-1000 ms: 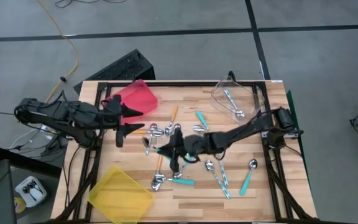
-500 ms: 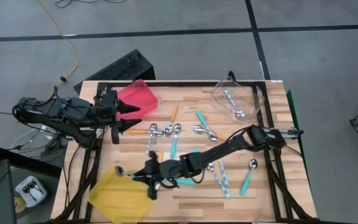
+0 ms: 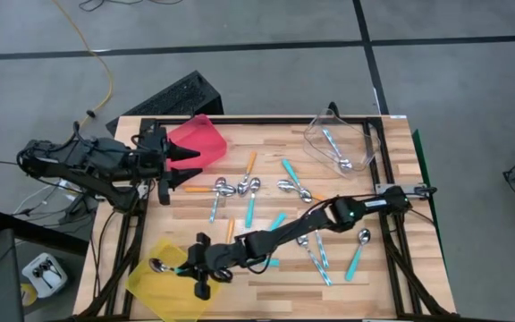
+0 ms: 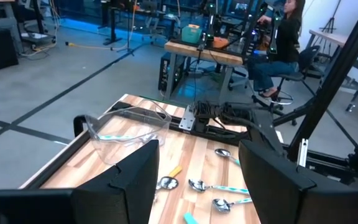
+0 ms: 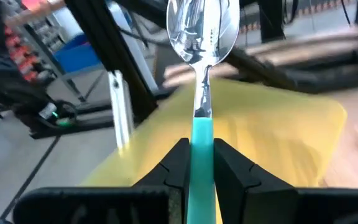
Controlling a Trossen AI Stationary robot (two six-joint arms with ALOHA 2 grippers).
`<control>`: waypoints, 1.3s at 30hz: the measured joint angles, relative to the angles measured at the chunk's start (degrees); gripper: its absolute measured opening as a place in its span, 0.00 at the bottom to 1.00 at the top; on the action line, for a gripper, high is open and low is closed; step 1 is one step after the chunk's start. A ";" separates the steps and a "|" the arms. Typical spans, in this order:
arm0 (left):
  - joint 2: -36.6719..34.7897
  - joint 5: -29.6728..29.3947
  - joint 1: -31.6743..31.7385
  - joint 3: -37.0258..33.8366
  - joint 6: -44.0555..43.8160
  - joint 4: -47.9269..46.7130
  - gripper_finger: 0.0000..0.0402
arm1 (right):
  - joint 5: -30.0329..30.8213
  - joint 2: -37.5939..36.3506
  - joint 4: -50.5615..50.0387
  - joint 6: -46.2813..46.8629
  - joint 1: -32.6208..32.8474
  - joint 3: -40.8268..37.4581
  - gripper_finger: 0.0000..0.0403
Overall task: Sort silverware by color (type)
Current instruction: Put the light blue spoon into the yellow bin
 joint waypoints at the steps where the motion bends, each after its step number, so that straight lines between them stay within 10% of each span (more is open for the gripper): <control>1: 0.01 0.00 0.00 0.00 -0.02 -0.04 0.51 | 0.01 0.40 -0.14 0.10 0.00 0.08 0.18; 17: 0.01 0.00 0.00 -0.02 -1.22 -0.06 0.51 | -4.37 4.37 -0.20 5.65 0.15 0.09 0.18; 28: 0.01 0.00 0.00 -0.04 -1.66 -0.08 0.51 | -4.47 4.35 0.34 5.67 -0.22 0.15 0.36; 39: 0.01 0.00 0.00 -0.07 -1.66 -1.07 0.51 | -7.53 -2.28 -8.73 -5.60 -2.00 1.37 0.37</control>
